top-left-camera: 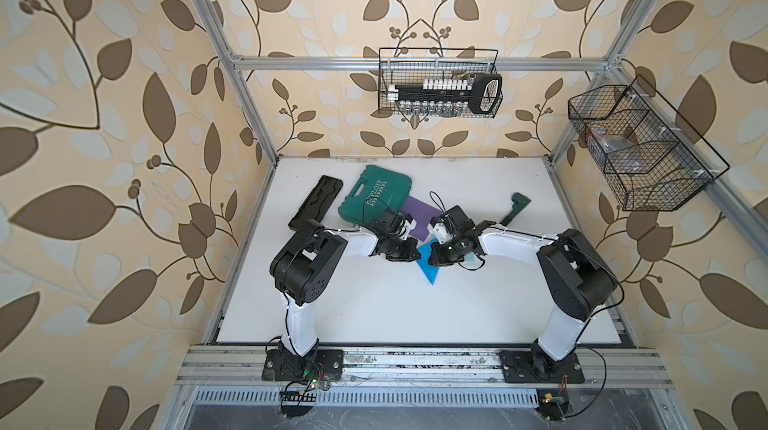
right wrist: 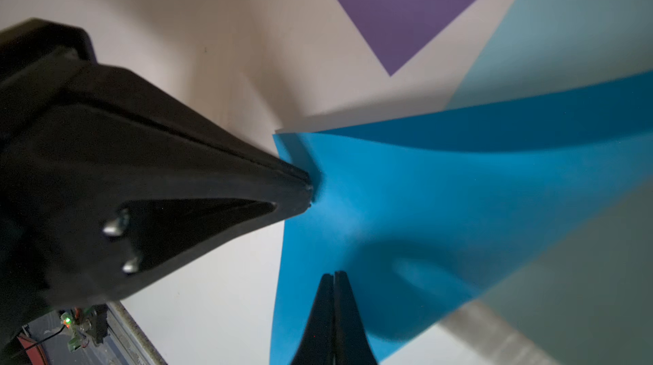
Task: Fold the square paper diagonally
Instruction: Place the paper at the center of the board.
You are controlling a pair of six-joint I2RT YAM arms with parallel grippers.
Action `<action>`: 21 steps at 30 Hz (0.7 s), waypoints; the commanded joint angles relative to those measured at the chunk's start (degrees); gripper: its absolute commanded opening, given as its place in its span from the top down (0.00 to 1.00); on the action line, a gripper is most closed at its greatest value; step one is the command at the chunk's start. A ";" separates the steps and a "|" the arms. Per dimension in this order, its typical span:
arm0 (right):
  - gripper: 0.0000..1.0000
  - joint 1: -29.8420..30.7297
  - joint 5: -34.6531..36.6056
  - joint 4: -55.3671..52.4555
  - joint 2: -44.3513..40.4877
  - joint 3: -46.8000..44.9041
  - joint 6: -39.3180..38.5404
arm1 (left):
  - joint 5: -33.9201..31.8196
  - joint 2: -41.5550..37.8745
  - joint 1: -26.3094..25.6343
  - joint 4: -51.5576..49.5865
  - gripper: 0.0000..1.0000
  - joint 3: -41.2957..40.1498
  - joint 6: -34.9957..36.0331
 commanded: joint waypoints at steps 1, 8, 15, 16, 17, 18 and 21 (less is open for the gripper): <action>1.00 0.17 1.04 -0.93 1.08 -1.89 0.72 | -4.91 1.25 -0.33 -5.38 1.00 -0.22 1.31; 1.00 -0.40 2.73 -2.34 -0.50 -5.33 0.73 | -5.69 1.16 -0.30 -5.70 1.00 -0.21 1.32; 1.00 -3.76 2.85 -1.94 -2.22 -9.08 1.86 | -5.98 0.96 -0.24 -5.75 1.00 -0.38 1.40; 1.00 -4.08 2.86 -1.93 -2.45 -9.41 1.84 | -5.98 0.92 -0.27 -5.83 1.00 -0.36 1.40; 1.00 -4.42 2.76 -1.86 -2.68 -9.68 1.87 | -5.96 0.90 -0.29 -5.83 1.00 -0.34 1.41; 1.00 -4.64 2.63 -1.81 -2.84 -9.77 1.79 | -5.93 0.86 -0.23 -5.83 1.00 -0.32 1.43; 1.00 -4.69 1.05 -0.56 -4.06 -9.97 1.59 | -5.64 0.89 -0.34 -5.74 1.00 -0.37 1.49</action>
